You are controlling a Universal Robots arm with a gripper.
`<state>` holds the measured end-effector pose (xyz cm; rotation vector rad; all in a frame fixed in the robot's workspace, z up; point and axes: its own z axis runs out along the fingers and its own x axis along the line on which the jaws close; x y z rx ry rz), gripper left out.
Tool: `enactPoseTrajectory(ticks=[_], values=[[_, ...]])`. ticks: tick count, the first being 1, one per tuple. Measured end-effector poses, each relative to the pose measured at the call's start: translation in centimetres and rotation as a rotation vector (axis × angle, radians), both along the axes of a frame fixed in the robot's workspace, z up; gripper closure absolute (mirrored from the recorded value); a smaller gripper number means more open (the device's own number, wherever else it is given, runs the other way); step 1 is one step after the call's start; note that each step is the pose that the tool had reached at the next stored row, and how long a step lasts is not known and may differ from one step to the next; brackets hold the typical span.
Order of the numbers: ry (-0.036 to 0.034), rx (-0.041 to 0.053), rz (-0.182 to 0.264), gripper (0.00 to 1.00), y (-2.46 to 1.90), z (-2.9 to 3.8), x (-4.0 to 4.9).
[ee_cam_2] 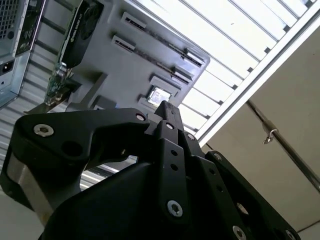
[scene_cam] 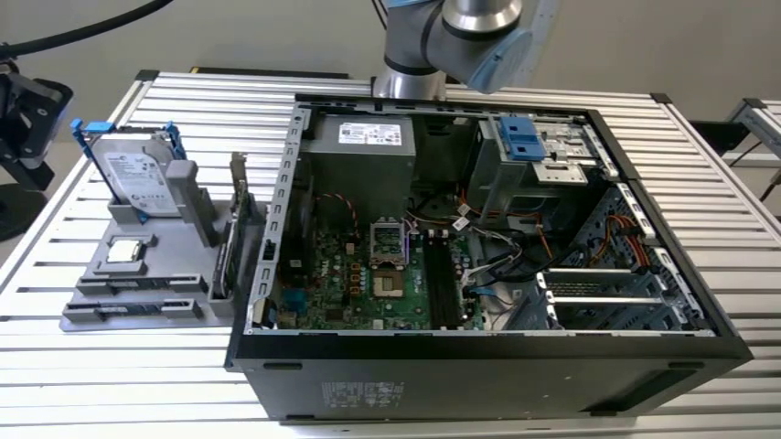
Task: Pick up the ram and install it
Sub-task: 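Pick up the ram and move it above insertion slot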
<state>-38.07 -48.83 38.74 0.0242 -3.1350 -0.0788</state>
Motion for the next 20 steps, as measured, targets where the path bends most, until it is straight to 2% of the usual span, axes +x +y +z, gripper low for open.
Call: enactPoseTrajectory(ticks=[20], values=[[0.0017, -0.0001, 0.008, 1.00, -0.14, -0.01, 0.00]])
